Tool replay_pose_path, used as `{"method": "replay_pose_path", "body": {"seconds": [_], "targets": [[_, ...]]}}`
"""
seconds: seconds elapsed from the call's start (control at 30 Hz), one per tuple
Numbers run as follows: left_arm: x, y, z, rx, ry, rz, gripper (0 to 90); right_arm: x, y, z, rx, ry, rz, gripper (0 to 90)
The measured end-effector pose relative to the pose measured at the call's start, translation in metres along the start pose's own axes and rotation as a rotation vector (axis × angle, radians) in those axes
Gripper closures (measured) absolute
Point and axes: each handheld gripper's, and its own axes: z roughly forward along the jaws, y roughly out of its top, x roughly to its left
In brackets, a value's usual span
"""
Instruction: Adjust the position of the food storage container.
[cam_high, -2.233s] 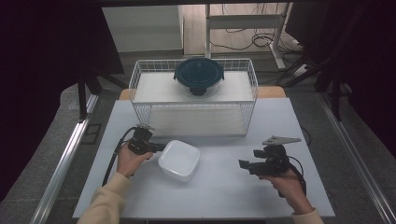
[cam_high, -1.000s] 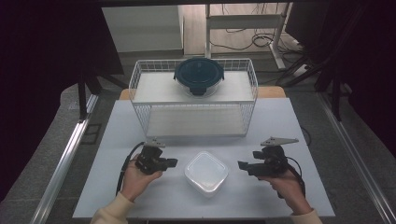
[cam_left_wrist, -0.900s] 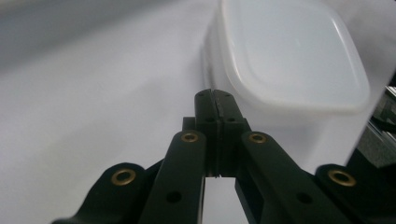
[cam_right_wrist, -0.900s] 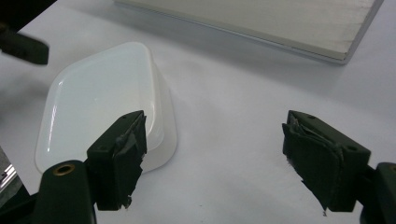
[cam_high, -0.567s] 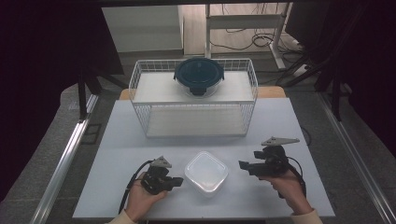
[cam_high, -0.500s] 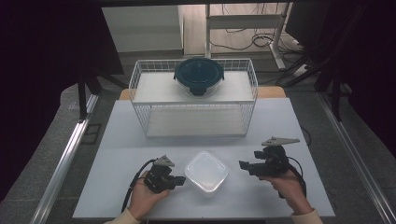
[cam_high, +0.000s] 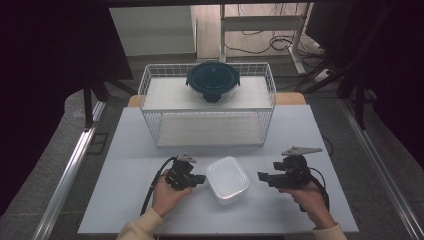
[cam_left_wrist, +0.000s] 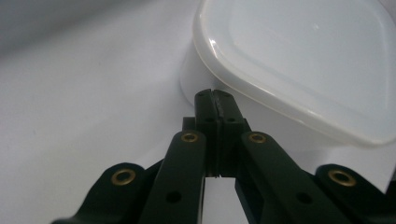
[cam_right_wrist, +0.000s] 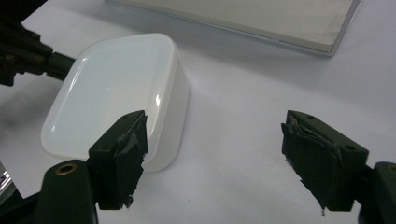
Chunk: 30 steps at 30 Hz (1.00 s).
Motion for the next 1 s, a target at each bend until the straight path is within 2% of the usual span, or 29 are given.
{"method": "replay_pose_path", "body": {"seconds": [0.17,0.33,0.4,0.5,0.6,0.63,0.67,0.7,0.73,0.77,0.83,0.97,1.0], "targets": [[0.003,0.012,0.010,0.010,0.004,-0.007,90.0,-0.002,-0.001,0.003,0.017,0.014,-0.001,26.1],[0.005,0.015,0.013,-0.003,-0.013,-0.031,90.0,-0.005,-0.002,0.003,0.020,0.007,0.005,26.3],[0.005,0.014,0.013,0.004,0.001,-0.025,90.0,-0.005,-0.002,0.003,0.020,-0.002,0.005,26.2],[0.005,0.010,0.004,0.005,0.027,-0.005,90.0,-0.007,-0.002,0.003,0.019,-0.001,-0.004,27.6],[0.004,0.006,-0.013,-0.023,0.044,0.010,89.1,-0.007,-0.002,0.003,0.020,0.000,-0.016,29.2],[0.003,0.001,-0.024,-0.045,0.048,0.007,83.7,-0.008,-0.002,0.003,0.020,0.001,-0.017,30.8],[0.003,0.001,-0.024,-0.045,0.048,0.007,78.4,-0.008,-0.002,0.003,0.020,0.001,-0.017,30.8],[0.002,-0.003,-0.029,-0.068,0.068,-0.002,78.4,-0.008,-0.002,0.003,0.022,0.005,-0.016,31.4],[0.001,-0.007,-0.034,-0.063,0.098,0.005,69.8,-0.009,-0.002,0.004,0.025,0.010,-0.014,31.8],[0.000,-0.010,-0.035,-0.049,0.103,0.001,56.4,-0.009,-0.002,0.004,0.026,0.012,-0.015,32.2],[0.000,-0.020,-0.042,-0.047,0.105,-0.021,43.6,-0.009,-0.002,0.005,0.032,0.007,-0.017,33.1],[0.003,-0.033,-0.051,-0.050,0.117,-0.053,31.9,-0.010,-0.003,0.007,0.045,-0.004,-0.017,38.2],[0.007,-0.038,-0.055,-0.051,0.121,-0.059,29.0,-0.010,-0.003,0.009,0.050,0.004,-0.022,45.8]]}}
